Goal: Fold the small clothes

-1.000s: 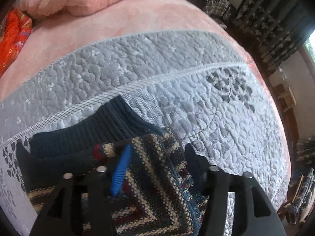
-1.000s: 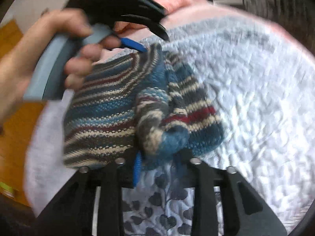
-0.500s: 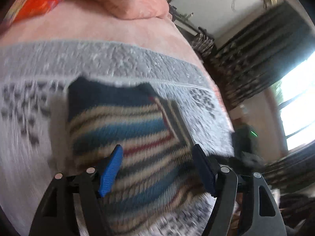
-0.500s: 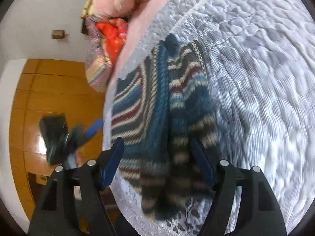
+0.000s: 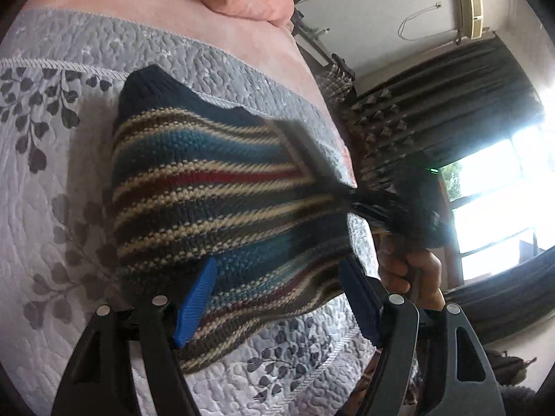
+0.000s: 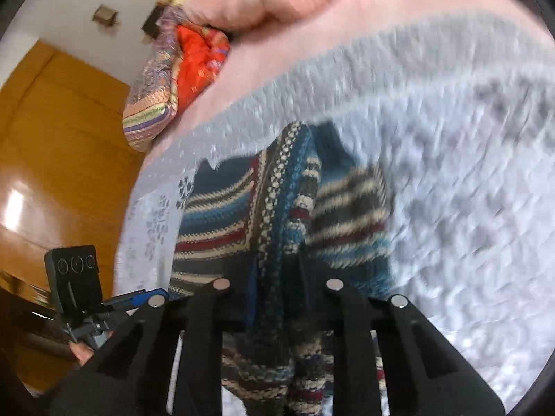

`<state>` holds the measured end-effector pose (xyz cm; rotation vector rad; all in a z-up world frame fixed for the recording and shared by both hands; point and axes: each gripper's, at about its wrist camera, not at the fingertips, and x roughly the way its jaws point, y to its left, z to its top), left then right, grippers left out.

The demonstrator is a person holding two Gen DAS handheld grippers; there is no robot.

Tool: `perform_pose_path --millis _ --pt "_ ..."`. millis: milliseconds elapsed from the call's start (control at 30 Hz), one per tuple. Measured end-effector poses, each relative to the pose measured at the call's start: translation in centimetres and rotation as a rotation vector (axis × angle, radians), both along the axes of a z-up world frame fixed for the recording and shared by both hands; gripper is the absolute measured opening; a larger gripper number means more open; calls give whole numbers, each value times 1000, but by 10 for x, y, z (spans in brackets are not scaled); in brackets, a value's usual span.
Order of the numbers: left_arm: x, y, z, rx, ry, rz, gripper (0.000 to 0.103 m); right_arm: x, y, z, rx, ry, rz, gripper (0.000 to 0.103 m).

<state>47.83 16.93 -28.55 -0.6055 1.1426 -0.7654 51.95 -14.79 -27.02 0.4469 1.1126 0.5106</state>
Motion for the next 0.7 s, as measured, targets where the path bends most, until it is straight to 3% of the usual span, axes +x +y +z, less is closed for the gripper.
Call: perform_pose_path --millis 67,133,333,367,533,633,700 --pt "-2 0 -1 -14 3 -5 73 -9 -7 14 -35 -57 -26 18" --pt "-2 -2 -4 -17 6 -7 73 -12 -15 8 -47 -61 -43 18" --pt "3 -13 -16 -25 36 -33 73 -2 -32 -65 -75 94 -96 21" --pt "5 -15 -21 -24 48 -39 73 -2 -37 -70 -63 105 -108 27" --pt "12 -18 -35 -20 99 -39 73 1 -50 -52 8 98 -132 32" --pt "20 -7 -19 -130 91 -22 73 18 -57 -30 71 73 -165 41" --pt "30 0 -4 -151 51 2 73 32 -53 -29 82 88 -161 42"
